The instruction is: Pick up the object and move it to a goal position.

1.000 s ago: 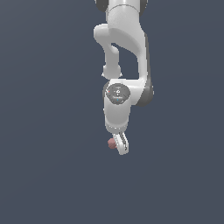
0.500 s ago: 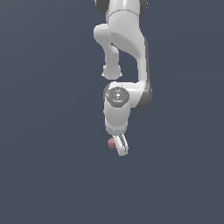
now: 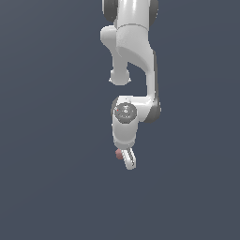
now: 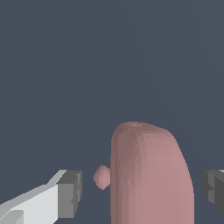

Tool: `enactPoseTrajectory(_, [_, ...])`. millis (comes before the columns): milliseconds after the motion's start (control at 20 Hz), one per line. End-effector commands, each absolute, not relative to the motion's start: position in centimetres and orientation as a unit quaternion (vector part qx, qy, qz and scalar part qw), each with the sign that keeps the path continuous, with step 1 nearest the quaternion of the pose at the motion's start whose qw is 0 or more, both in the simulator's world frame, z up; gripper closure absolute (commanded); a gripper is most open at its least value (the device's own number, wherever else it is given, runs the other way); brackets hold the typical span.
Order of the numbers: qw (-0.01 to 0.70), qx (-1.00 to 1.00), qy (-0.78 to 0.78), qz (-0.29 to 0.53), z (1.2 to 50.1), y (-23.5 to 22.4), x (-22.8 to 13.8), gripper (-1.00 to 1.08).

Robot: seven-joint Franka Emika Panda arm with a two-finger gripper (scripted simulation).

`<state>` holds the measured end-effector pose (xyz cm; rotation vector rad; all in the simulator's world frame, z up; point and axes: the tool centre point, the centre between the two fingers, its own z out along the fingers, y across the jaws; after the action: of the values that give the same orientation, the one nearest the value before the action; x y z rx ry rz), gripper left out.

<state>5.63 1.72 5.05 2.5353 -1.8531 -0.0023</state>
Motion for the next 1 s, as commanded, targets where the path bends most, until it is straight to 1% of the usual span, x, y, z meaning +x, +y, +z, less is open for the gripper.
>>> enactPoseTrajectory(0, [0.0, 0.807, -0.59, 0.0, 5.0, 1.7, 5.7, 1.08])
enactPoseTrajectory(600, [0.0, 0.807, -0.59, 0.0, 5.2, 1.7, 5.7, 1.08])
enactPoseTrajectory(950, [0.0, 0.807, -0.59, 0.0, 8.1, 1.2, 6.0, 1.08])
